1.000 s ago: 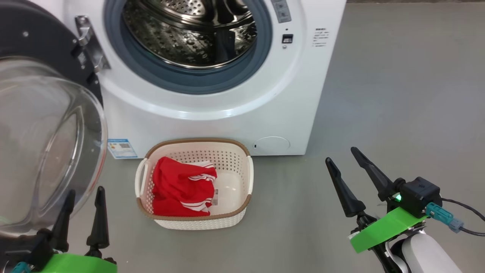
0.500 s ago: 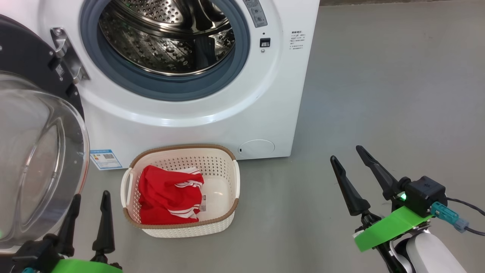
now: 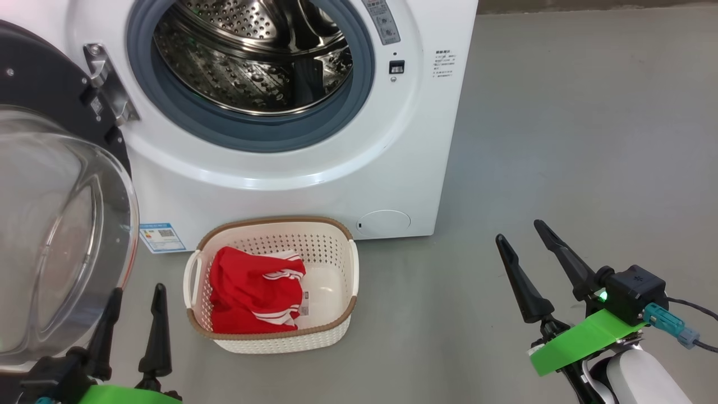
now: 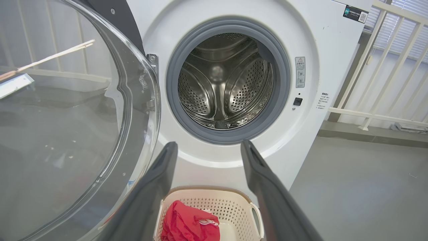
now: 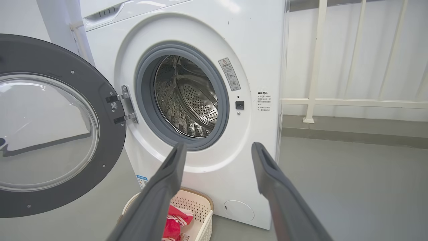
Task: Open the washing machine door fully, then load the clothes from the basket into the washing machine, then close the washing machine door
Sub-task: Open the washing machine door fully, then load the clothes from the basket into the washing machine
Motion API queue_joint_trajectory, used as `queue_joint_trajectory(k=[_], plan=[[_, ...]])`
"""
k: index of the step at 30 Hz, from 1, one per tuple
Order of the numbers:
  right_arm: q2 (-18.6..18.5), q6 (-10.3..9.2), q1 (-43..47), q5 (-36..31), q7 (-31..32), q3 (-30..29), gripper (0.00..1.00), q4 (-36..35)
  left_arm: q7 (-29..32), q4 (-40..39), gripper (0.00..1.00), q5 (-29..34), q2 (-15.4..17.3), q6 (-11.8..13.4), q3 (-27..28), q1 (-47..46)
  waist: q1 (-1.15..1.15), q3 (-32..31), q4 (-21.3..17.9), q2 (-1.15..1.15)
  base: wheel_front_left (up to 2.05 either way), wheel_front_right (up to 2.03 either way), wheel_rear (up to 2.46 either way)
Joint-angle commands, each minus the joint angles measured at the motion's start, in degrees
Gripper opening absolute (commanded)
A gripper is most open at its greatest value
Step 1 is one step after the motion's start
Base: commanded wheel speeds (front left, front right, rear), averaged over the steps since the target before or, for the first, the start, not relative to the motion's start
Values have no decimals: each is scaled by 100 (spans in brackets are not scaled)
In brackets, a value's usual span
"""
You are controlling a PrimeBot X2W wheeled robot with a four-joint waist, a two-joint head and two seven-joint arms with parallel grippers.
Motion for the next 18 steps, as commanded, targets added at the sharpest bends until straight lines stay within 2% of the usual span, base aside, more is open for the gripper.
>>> queue_joint_trajectory(k=[1, 18], plan=[[-39, 9, 30, -26, -68, 86, 100, -156, -70, -129, 100, 82, 108, -30, 192, -99, 0, -11, 11, 0, 0, 0, 0], [-66, 9, 60, -7, -68, 101, 100, -182, -70, -110, 100, 123, 114, -25, 150, -89, 0, -14, 49, 0, 0, 0, 0]])
